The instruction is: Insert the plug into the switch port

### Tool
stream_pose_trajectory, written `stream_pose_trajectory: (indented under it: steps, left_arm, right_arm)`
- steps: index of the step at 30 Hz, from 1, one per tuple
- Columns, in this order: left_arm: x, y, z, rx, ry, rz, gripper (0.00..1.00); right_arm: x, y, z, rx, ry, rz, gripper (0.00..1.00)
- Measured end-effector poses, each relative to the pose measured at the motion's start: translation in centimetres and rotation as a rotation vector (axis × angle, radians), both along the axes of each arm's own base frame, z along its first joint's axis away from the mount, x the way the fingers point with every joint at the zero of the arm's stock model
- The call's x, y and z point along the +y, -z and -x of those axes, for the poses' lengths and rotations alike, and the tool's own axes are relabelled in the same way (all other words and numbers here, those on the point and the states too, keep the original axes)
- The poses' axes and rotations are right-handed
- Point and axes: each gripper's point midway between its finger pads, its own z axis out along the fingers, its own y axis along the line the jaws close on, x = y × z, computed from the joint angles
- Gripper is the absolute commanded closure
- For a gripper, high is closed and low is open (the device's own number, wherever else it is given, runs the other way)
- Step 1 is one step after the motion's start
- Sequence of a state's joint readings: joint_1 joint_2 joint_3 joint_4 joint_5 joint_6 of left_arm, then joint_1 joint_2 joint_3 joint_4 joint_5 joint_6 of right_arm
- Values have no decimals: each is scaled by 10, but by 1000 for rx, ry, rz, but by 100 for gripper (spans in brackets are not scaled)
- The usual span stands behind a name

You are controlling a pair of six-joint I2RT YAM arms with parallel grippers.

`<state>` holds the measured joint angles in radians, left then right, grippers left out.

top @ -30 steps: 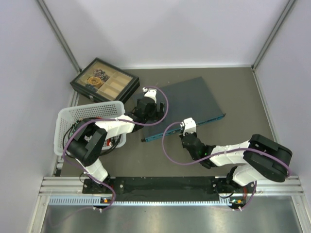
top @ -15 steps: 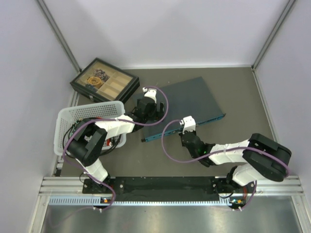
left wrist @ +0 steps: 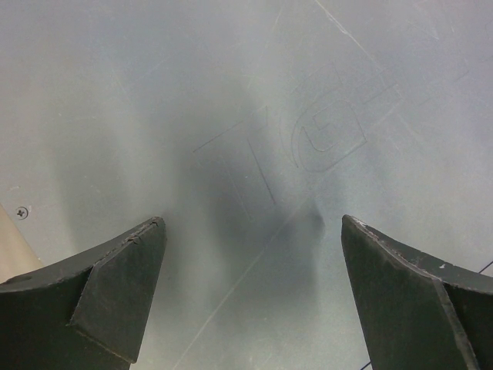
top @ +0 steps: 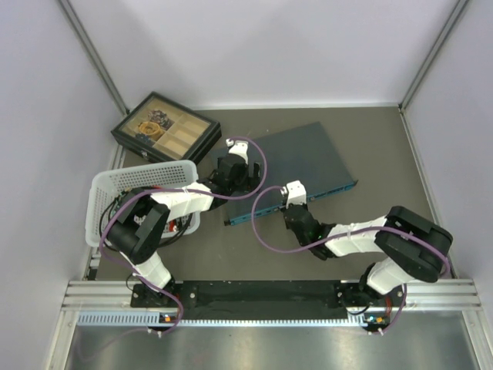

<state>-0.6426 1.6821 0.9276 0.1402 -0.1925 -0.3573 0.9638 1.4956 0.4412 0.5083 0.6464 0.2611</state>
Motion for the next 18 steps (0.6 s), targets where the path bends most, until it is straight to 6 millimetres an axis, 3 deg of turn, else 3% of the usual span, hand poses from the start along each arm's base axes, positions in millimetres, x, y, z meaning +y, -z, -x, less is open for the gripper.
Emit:
stream_pose_trajectory:
  steps: [10, 15, 18]
  left_arm:
    - [-2, -2, 1, 5, 6, 15, 1]
    - [-3, -2, 2, 9, 9, 18, 1]
    - [-3, -2, 2, 9, 9, 18, 1]
  right_arm:
    - [2, -8, 1, 18, -16, -36, 47]
    - [-2, -21, 13, 56, -28, -80, 43]
    - [-5, -17, 24, 112, -45, -81, 50]
